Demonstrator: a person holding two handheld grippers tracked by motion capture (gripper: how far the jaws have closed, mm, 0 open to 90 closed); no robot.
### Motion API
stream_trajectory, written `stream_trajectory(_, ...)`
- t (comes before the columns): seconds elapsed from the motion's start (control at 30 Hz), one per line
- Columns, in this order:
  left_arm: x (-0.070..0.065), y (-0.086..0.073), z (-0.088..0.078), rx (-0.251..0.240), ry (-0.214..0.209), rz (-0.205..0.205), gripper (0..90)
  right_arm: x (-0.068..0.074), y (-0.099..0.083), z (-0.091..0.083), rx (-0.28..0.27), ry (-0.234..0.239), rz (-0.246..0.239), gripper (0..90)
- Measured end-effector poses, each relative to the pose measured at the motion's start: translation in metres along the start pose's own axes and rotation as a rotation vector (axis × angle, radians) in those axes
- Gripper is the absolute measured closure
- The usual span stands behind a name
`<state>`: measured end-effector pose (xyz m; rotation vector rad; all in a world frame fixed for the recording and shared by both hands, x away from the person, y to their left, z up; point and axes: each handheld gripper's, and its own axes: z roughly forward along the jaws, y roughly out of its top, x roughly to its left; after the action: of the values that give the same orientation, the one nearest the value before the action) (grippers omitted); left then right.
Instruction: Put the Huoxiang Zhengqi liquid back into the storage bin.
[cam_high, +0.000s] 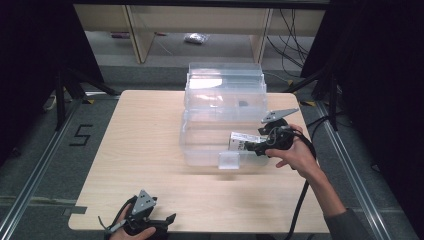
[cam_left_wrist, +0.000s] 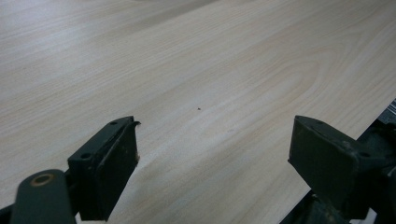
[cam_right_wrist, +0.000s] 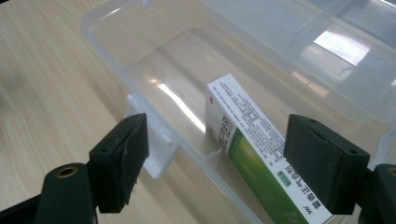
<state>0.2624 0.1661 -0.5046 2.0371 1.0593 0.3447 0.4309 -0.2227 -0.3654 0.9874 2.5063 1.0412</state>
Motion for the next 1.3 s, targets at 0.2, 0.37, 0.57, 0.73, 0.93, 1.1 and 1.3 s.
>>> stream_trajectory(0.2, 0.000, 0.000, 0.000, 0.002, 0.001, -0.001, 14.9, 0.005, -0.005, -0.004, -0.004, 0.003, -0.005, 23.1)
stream_trajectory(0.37, 0.000, 0.000, 0.000, 0.002, 0.001, -0.003, 14.9, 0.008, -0.009, -0.007, -0.005, 0.012, 0.005, 23.0)
stream_trajectory(0.57, 0.000, 0.000, 0.000, 0.002, 0.001, -0.003, 14.9, 0.011, -0.013, -0.006, -0.037, 0.020, 0.004, 22.7)
stream_trajectory(0.73, 0.000, 0.000, 0.000, 0.003, 0.002, -0.004, 14.9, 0.015, -0.017, -0.006, -0.050, 0.022, 0.005, 22.6)
stream_trajectory(0.93, 0.000, 0.000, 0.000, 0.004, 0.003, -0.004, 14.9, 0.020, -0.022, -0.004, -0.053, 0.025, 0.008, 22.3)
stream_trajectory(1.1, -0.001, 0.000, -0.001, 0.002, 0.007, -0.006, 14.9, 0.022, -0.025, -0.004, -0.043, 0.037, 0.010, 22.2)
stream_trajectory(1.3, 0.000, 0.000, 0.000, 0.003, 0.003, -0.003, 14.9, 0.027, -0.028, -0.005, -0.038, 0.045, 0.012, 22.0)
